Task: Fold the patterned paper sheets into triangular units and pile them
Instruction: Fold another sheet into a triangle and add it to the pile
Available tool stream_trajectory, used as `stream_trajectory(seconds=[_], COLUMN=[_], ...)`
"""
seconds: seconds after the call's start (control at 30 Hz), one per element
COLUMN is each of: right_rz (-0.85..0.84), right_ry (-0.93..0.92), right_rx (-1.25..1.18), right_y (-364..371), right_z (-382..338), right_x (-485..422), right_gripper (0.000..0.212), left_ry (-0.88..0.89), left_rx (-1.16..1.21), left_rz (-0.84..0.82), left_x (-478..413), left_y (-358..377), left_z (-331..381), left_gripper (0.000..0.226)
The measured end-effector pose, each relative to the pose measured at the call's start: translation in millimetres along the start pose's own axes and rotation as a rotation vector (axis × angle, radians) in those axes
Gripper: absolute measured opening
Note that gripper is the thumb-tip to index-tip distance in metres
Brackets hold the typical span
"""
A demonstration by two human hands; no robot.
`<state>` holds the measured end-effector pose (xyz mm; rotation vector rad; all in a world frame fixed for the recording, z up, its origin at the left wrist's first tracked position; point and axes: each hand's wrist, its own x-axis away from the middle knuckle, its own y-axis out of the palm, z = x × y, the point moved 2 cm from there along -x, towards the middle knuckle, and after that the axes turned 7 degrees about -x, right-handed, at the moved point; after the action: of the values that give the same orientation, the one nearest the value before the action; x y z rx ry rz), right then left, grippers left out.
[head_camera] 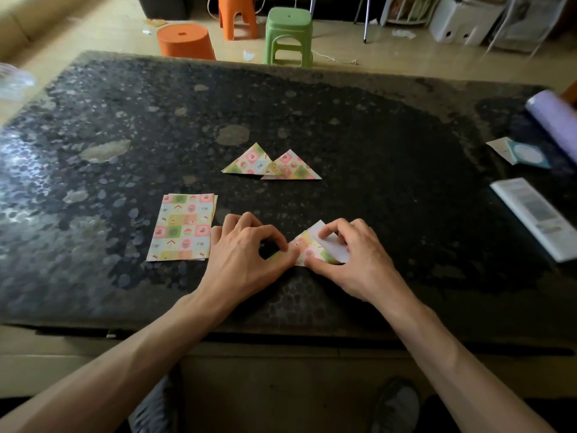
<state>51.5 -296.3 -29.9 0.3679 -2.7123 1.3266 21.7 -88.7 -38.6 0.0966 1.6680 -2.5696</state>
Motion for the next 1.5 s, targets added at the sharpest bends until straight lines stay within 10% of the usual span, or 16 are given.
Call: stream_trajectory(seconds=[1.5], right_rz=[-0.181], right_ry=[-0.059], right_rx=[-0.008], right_y=[-37], right_z=[24], right_x=[-1], right_gripper=[0.042], left_ry=[0.155], left_rx=[0.021], left_rz=[-0.192], left_x=[-12], left_y=[-2], left_z=[-6], left_gripper=[0.020])
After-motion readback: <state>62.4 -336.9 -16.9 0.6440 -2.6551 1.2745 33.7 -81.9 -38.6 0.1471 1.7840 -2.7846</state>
